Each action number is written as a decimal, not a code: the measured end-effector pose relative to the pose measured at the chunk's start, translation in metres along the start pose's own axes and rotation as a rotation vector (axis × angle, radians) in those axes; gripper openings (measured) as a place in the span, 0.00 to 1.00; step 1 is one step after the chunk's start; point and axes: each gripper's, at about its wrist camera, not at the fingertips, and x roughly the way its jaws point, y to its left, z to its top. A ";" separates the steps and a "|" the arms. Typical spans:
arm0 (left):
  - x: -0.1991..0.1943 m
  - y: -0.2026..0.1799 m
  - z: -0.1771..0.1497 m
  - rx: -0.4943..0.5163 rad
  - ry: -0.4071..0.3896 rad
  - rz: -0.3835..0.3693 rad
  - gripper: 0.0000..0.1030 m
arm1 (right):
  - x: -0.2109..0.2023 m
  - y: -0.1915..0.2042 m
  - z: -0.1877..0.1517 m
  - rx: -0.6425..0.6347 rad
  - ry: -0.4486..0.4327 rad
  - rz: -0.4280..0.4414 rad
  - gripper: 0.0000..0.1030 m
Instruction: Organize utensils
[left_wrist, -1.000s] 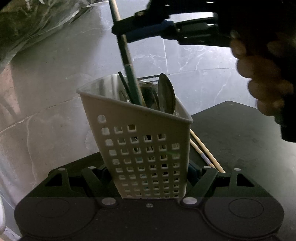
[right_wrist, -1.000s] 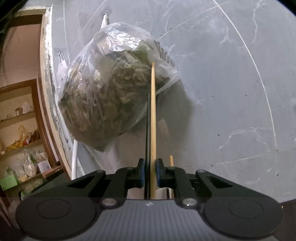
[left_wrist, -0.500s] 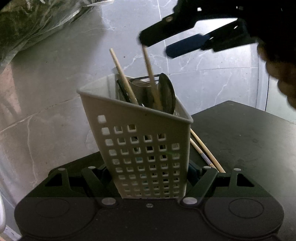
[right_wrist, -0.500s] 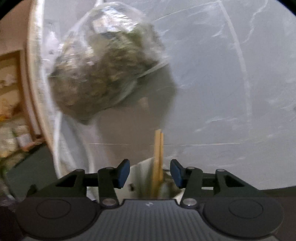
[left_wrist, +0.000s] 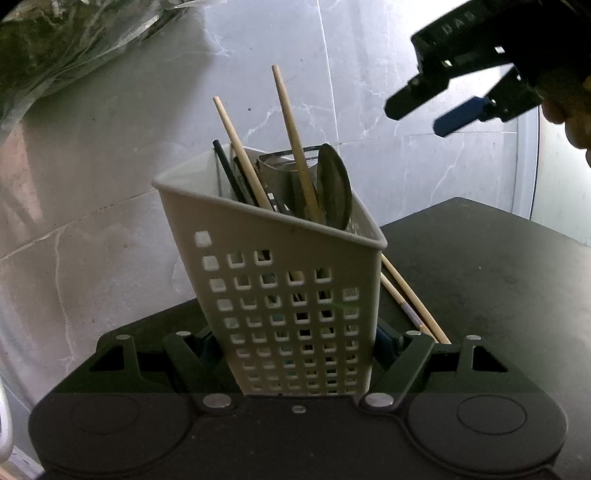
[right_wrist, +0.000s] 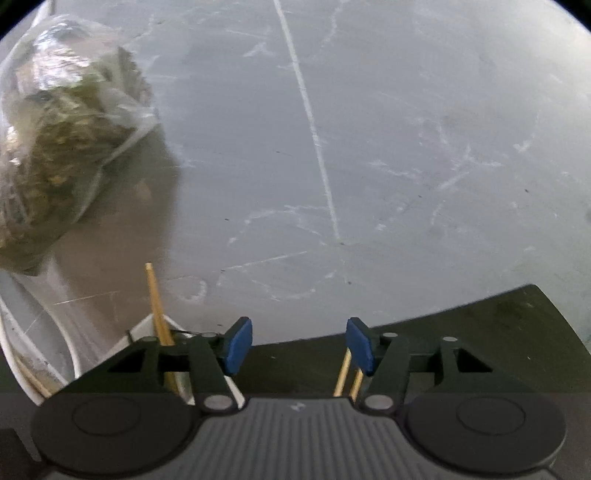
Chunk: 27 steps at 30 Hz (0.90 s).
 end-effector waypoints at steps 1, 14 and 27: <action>0.000 0.000 0.000 0.000 0.000 0.000 0.77 | -0.001 -0.004 -0.001 0.005 0.004 -0.005 0.66; 0.000 0.000 -0.002 -0.004 -0.007 -0.001 0.77 | 0.035 -0.051 -0.028 0.093 0.158 -0.172 0.99; 0.000 0.002 -0.003 -0.019 -0.008 -0.001 0.76 | 0.110 -0.068 -0.072 0.105 0.370 -0.220 1.00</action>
